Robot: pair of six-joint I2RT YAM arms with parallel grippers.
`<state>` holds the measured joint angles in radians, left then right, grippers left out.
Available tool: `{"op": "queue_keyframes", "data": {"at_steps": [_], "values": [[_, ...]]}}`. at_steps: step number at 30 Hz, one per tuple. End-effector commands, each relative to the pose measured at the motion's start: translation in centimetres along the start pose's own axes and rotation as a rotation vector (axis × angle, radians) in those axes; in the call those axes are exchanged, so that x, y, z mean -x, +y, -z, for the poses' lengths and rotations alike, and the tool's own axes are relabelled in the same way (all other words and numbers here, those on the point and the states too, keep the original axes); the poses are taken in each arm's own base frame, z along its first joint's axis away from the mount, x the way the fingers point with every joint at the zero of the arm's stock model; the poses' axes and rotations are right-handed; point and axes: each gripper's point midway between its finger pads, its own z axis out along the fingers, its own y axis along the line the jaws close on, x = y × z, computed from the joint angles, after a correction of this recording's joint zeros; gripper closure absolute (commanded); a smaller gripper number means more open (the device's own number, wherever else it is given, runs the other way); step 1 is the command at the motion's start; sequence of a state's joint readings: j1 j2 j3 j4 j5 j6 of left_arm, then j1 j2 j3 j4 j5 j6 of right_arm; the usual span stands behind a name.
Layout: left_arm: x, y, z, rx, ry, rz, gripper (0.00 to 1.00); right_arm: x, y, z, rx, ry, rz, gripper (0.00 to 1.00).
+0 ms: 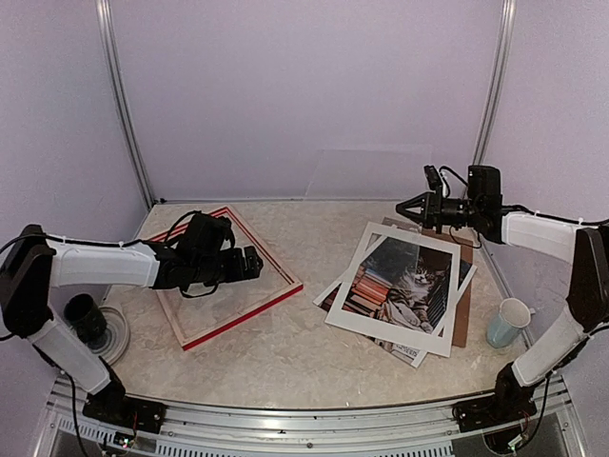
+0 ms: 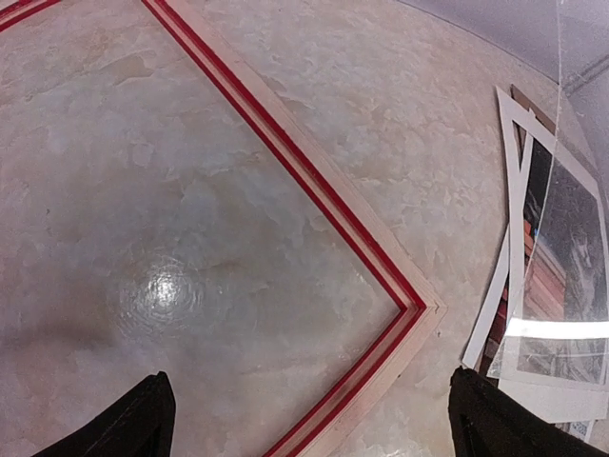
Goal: Put the photo into the frame
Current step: Pick up the glass panel from the frame body, then move the frame body to the center of the board.
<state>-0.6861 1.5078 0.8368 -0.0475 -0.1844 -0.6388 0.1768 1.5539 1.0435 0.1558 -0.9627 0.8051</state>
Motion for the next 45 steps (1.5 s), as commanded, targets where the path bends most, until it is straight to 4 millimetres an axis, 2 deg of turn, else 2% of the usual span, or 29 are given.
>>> {"op": "queue_keyframes", "data": {"at_steps": [1, 4, 8, 9, 12, 16, 24, 28, 35, 41, 45], "values": [[1.8, -2.4, -1.9, -0.017, 0.007, 0.012, 0.01, 1.1, -0.1, 4.0, -0.068, -0.093, 0.058, 1.00], [2.6, -3.3, -3.8, 0.014, 0.019, 0.023, 0.01, 1.5, -0.7, 6.6, -0.124, -0.161, 0.066, 1.00], [2.4, -3.4, -6.9, 0.078, 0.054, 0.030, 0.01, 1.9, -0.8, 9.6, -0.168, -0.233, 0.083, 1.00], [2.8, -3.8, -7.4, 0.079, 0.051, 0.032, 0.01, 1.9, -0.6, 10.2, -0.171, -0.249, 0.088, 1.00], [2.4, -3.9, -9.3, 0.110, 0.081, 0.036, 0.04, 1.8, 0.2, 11.3, -0.172, -0.283, 0.109, 1.00], [1.7, -3.6, -11.4, 0.142, 0.113, 0.039, 0.07, 1.4, 0.5, 11.8, -0.177, -0.290, 0.120, 1.00], [1.5, -3.4, -13.1, 0.157, 0.154, 0.048, 0.13, 1.1, 1.6, 12.2, -0.152, -0.303, 0.132, 1.00], [0.7, -3.4, -14.0, 0.164, 0.181, 0.038, 0.18, 1.1, 2.0, 12.3, -0.144, -0.303, 0.138, 1.00], [-0.7, -3.1, -14.9, 0.168, 0.221, 0.023, 0.30, 1.3, 3.2, 12.6, -0.124, -0.315, 0.149, 1.00], [-1.9, -2.8, -15.1, 0.181, 0.243, 0.003, 0.34, 1.5, 4.2, 12.8, -0.112, -0.327, 0.164, 1.00], [-2.9, -2.5, -15.3, 0.189, 0.264, -0.011, 0.41, 1.6, 4.2, 12.8, -0.110, -0.328, 0.162, 1.00]]}}
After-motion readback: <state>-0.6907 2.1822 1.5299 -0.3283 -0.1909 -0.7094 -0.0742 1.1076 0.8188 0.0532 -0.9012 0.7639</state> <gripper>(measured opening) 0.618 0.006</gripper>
